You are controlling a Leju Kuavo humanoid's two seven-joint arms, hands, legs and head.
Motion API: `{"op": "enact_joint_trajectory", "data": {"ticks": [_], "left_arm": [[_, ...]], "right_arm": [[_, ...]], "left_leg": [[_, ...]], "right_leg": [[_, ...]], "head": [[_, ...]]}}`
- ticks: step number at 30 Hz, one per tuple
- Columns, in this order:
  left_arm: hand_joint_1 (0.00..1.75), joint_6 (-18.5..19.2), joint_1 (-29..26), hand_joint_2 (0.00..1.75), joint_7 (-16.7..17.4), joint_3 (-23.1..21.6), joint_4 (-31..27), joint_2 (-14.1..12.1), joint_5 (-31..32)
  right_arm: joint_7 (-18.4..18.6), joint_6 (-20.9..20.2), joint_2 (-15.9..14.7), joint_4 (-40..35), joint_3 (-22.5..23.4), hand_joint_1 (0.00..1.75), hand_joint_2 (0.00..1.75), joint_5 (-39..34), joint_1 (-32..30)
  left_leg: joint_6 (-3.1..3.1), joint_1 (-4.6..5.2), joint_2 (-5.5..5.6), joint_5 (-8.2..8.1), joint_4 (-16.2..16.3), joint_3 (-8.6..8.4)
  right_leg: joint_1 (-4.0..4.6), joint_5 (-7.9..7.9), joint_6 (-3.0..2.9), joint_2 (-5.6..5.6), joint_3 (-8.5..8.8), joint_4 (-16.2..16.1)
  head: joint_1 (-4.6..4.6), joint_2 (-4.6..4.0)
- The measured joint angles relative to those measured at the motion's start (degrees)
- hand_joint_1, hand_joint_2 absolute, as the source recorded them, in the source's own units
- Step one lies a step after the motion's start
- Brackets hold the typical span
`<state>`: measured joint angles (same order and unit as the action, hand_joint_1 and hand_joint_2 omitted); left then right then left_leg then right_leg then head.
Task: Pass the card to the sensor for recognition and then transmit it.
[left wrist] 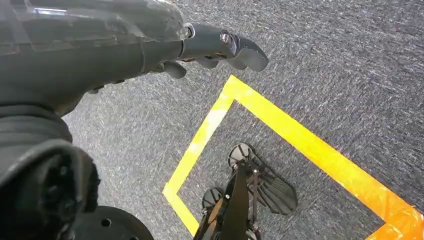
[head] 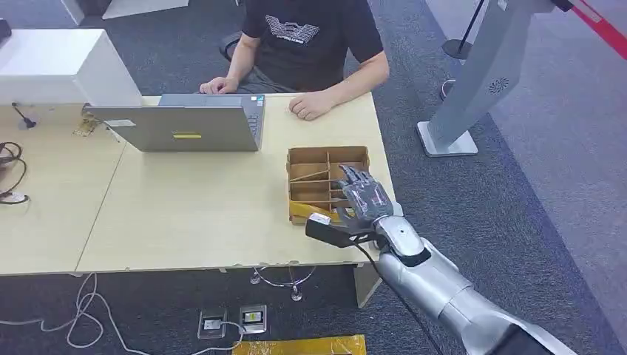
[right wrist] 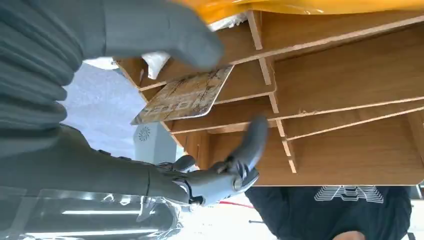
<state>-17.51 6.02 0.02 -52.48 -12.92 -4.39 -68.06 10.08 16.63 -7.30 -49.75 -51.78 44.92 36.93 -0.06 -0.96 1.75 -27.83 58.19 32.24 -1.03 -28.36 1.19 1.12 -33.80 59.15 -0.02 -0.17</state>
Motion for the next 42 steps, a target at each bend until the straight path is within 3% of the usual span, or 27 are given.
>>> {"op": "enact_joint_trajectory", "data": {"ticks": [25, 34, 42], "left_arm": [[0.0, -0.4, 0.0, 0.0, 0.0, 0.0, 0.0, 0.0, -0.2], [0.0, -0.4, 0.0, 0.0, 0.1, 0.0, 0.0, 0.0, -0.6], [0.0, -0.4, 0.0, 0.0, 0.1, 0.0, 0.0, 0.0, -0.9]], "right_arm": [[-2.0, 0.9, 0.2, 0.7, 0.0, 1.75, 1.75, -2.2, 0.5], [-2.0, 4.1, 0.2, 0.7, 0.0, 1.75, 1.75, -1.2, 1.1], [0.5, 5.4, -0.4, -6.3, 1.5, 1.75, 1.75, 1.9, 2.6]], "left_leg": [[0.0, 0.0, 0.0, 0.0, 0.0, 0.0], [0.0, 0.0, 0.0, 0.0, 0.0, 0.0], [0.0, 0.0, -0.01, 0.01, 0.0, -0.03]], "right_leg": [[0.0, 0.0, 0.0, 0.0, 0.0, 0.0], [0.0, 0.0, 0.0, 0.0, 0.0, 0.0], [0.0, 0.01, 0.0, 0.01, 0.0, 0.0]], "head": [[0.0, 0.0], [0.0, 0.0], [0.0, 0.0]]}}
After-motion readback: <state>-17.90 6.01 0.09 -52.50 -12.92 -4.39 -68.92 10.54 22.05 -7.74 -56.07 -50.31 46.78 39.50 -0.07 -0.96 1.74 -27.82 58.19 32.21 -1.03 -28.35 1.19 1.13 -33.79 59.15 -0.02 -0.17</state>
